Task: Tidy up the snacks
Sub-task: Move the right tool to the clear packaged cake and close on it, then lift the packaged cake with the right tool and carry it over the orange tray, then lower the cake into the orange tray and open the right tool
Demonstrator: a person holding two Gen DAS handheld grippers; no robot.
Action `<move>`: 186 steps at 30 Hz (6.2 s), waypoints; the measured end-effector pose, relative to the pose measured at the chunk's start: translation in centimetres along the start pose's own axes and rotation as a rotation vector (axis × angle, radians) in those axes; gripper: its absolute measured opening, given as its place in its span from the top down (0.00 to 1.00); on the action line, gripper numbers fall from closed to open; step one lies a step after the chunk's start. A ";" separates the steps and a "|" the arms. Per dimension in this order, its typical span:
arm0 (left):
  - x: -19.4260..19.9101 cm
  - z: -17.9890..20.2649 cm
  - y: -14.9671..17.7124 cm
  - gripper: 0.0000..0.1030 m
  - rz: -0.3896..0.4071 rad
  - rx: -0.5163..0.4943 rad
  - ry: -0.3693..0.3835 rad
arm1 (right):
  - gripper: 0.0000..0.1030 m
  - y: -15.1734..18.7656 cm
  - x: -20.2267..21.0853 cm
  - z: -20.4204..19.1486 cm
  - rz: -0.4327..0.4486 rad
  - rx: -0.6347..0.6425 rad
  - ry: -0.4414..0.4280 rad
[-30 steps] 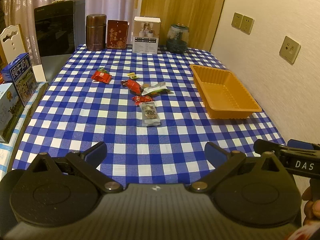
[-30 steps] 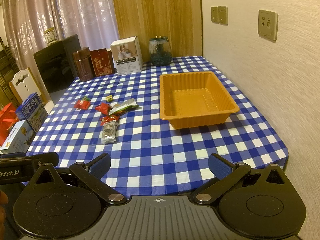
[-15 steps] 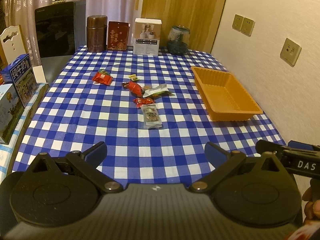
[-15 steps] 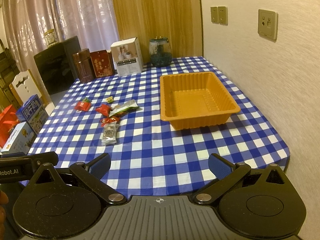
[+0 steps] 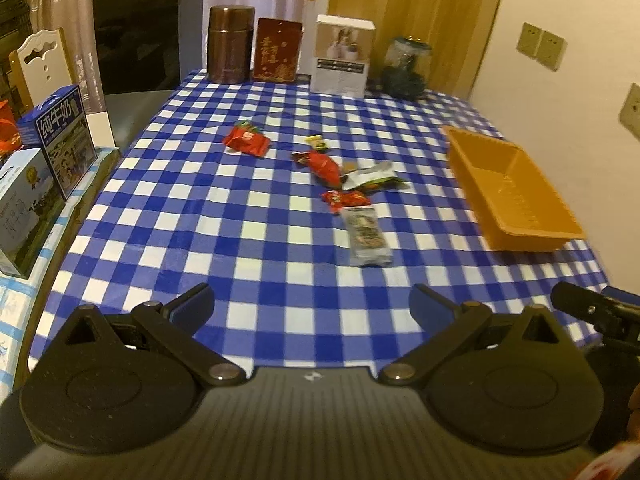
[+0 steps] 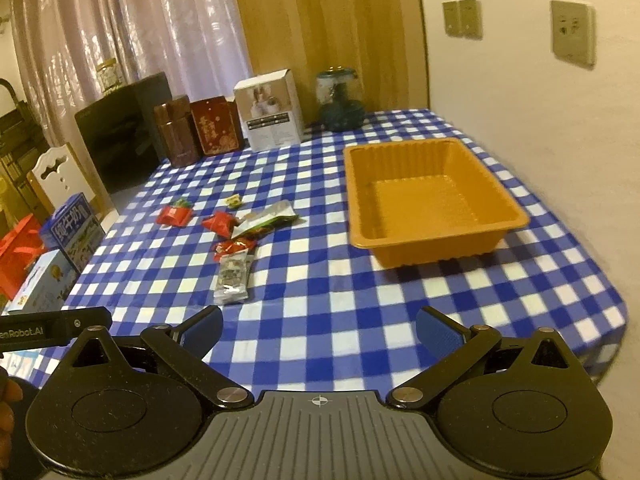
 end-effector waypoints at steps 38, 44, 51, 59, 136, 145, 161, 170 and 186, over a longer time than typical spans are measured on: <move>-17.0 -3.9 -5.4 0.13 -0.033 -0.031 0.003 | 0.51 0.4 -24.0 -6.2 -0.144 0.154 -0.094; -17.0 -2.9 -5.4 0.16 -0.038 -0.051 0.023 | 0.63 0.1 -23.6 -5.7 -0.134 0.145 -0.087; -17.0 0.0 -6.3 0.18 -0.001 -0.136 0.081 | 0.63 -1.3 -20.6 -4.0 -0.076 0.150 -0.043; -19.3 4.2 -6.4 0.26 0.022 -0.255 0.153 | 0.63 -1.8 -19.9 -0.2 -0.069 0.088 0.020; -9.3 22.1 -9.2 0.79 0.139 -0.331 0.348 | 0.63 -10.3 -6.6 13.9 0.139 -0.046 0.200; -11.5 25.7 -9.2 0.79 0.114 -0.364 0.382 | 0.63 -10.4 -7.8 17.5 0.134 -0.110 0.224; -14.3 27.5 -8.7 0.74 0.082 -0.372 0.404 | 0.63 -9.2 -8.9 20.0 0.140 -0.175 0.240; -14.4 24.3 -9.0 0.74 0.093 -0.335 0.357 | 0.63 -9.6 -9.3 19.0 0.162 -0.158 0.204; -14.1 20.8 -8.7 0.70 0.082 -0.289 0.321 | 0.38 -10.1 -9.0 19.4 0.232 -0.211 0.184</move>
Point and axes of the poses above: each gripper's, at about its wrist camera, not at the fingertips, and x roughly against the way its jaws point, z to its right, y to its underside, the point moved 7 cm from there along -x, roughly the way its jaws point, and after that the axes turned 8 degrees about -y, right-handed, at the moved point
